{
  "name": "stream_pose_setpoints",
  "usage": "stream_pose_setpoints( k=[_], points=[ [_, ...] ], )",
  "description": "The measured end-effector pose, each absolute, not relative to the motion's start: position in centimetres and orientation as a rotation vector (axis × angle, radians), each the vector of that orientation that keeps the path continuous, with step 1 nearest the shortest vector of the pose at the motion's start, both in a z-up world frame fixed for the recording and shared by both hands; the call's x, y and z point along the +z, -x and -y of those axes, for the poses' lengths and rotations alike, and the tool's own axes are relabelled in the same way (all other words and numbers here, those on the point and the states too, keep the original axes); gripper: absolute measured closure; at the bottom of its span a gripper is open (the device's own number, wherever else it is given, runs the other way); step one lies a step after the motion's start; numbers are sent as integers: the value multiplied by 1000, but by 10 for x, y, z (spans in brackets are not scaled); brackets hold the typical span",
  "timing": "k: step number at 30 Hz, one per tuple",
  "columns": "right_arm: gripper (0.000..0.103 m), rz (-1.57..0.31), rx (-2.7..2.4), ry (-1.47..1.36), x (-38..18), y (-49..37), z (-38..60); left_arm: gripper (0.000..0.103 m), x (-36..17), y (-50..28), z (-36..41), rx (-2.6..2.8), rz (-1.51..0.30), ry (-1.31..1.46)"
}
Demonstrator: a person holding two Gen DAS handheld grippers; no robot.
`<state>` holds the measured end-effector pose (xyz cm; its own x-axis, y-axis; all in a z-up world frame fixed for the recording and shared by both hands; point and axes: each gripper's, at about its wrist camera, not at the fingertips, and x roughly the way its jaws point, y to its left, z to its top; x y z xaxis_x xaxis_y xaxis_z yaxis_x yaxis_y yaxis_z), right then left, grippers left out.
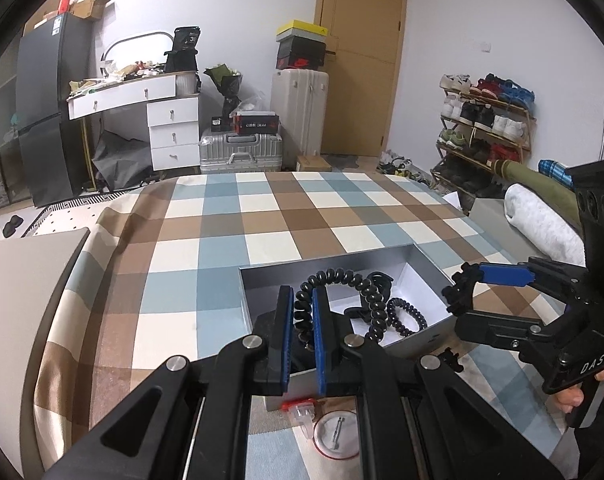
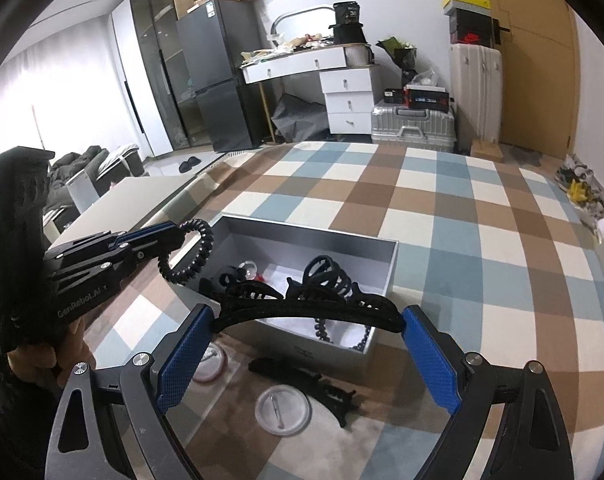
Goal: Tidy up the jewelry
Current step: 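Lower both held items into the grey box and open both grippers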
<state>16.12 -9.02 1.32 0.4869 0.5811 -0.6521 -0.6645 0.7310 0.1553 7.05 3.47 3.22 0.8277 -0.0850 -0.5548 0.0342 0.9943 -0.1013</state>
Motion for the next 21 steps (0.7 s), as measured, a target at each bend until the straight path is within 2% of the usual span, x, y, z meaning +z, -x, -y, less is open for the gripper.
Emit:
stream_pose_setpoints(
  k=[21],
  points=[
    [8,-746,727,142,-1,-171,78,98,20,-88,-29,-27,-634,62]
  ],
)
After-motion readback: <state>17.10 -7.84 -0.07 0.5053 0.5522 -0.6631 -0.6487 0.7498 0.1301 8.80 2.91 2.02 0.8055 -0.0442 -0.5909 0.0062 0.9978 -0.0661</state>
